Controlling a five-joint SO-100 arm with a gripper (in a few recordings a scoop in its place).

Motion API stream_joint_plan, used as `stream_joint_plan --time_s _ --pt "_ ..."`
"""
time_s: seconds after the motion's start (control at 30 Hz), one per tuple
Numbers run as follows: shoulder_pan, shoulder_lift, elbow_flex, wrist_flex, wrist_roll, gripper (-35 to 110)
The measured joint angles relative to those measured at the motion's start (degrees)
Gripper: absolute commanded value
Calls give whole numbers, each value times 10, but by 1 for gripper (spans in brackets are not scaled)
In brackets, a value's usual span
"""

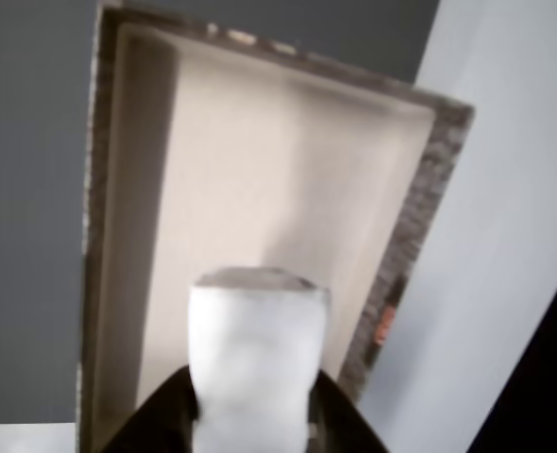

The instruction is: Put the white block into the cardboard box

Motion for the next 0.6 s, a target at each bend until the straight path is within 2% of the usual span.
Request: stream_joint_plan --time_s 0.6 --pt "4 -59 -4 -29 -16 -1"
